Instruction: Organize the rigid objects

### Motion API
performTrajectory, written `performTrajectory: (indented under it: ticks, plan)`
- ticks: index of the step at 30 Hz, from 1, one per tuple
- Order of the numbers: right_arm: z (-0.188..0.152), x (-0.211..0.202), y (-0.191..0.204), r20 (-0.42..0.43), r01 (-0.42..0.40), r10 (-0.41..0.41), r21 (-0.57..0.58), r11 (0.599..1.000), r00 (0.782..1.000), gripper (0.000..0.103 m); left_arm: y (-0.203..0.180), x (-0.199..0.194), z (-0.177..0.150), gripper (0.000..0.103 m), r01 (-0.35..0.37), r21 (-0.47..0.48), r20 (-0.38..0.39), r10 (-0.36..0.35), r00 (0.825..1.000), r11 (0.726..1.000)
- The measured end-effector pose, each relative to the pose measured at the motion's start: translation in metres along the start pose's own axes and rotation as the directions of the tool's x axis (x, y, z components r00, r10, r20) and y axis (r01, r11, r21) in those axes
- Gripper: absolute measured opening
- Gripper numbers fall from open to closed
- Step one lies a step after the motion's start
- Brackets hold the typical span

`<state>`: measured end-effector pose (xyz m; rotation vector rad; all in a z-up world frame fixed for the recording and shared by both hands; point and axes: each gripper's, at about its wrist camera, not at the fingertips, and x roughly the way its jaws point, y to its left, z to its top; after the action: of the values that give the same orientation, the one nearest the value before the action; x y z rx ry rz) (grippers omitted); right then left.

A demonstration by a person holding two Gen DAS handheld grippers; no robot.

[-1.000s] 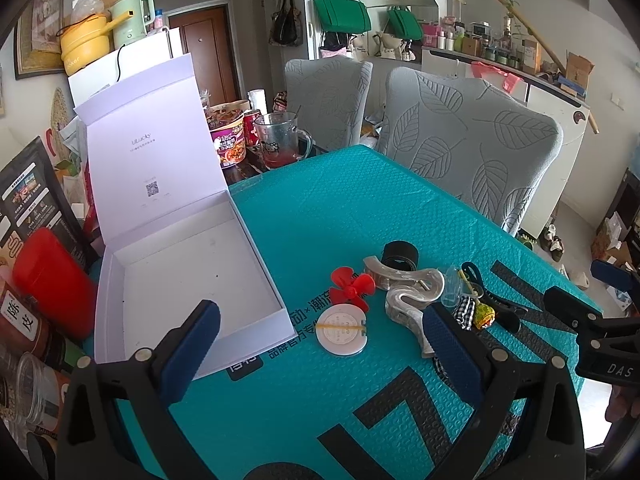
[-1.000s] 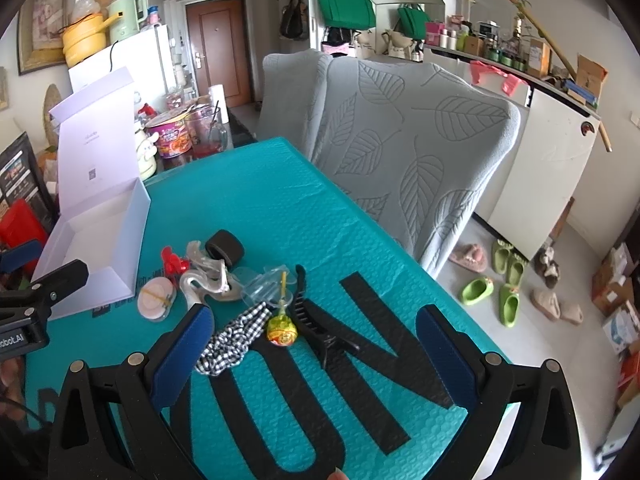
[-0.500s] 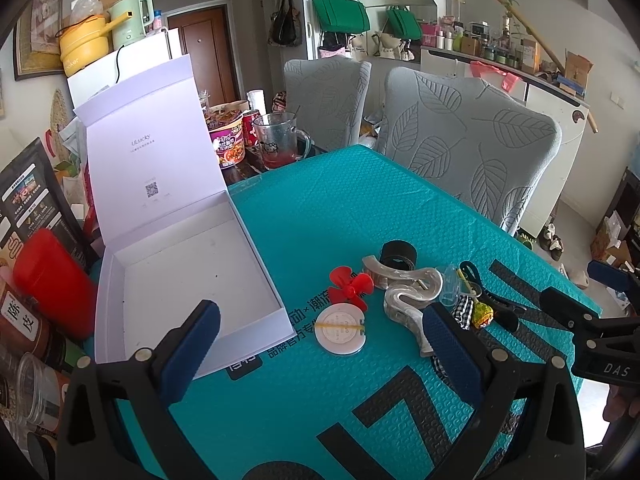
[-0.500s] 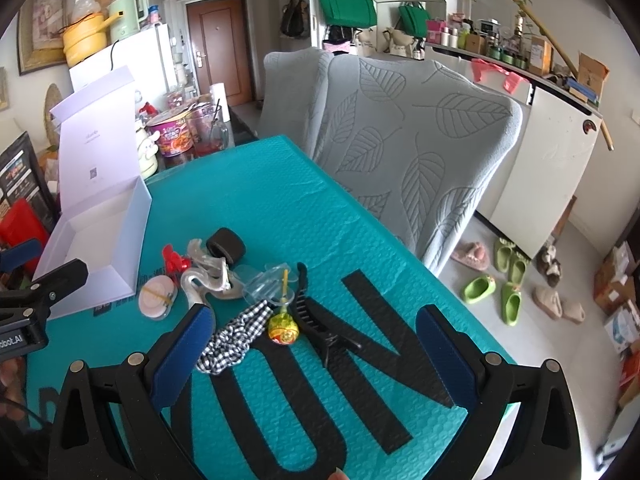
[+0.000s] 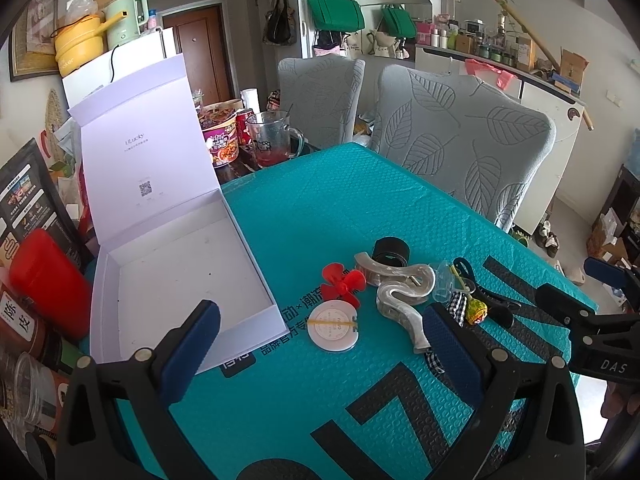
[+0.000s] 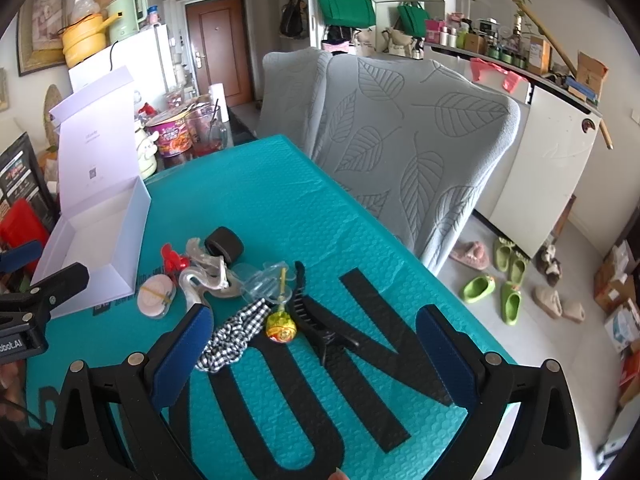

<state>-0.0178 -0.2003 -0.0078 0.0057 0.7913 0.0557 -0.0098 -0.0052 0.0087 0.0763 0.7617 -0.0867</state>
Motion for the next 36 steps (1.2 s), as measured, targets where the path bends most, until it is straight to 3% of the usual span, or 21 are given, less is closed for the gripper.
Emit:
performTrajectory:
  ticks: [24, 36]
  plan:
    - [0.0001, -0.0065, -0.0039, 0.021, 0.007, -0.007, 0.0, 1.0, 1.0, 0.103, 0.0, -0.0038, 0.0025, 0.103, 0.048, 0.005, 0.01, -0.048, 0.999, 0.999]
    - [-0.0006, 0.0012, -0.0077, 0.029, -0.011, 0.011, -0.008, 1.0, 1.0, 0.103, 0.0066, 0.0019, 0.0003, 0.103, 0.049, -0.05, 0.003, -0.049, 0.999, 0.998]
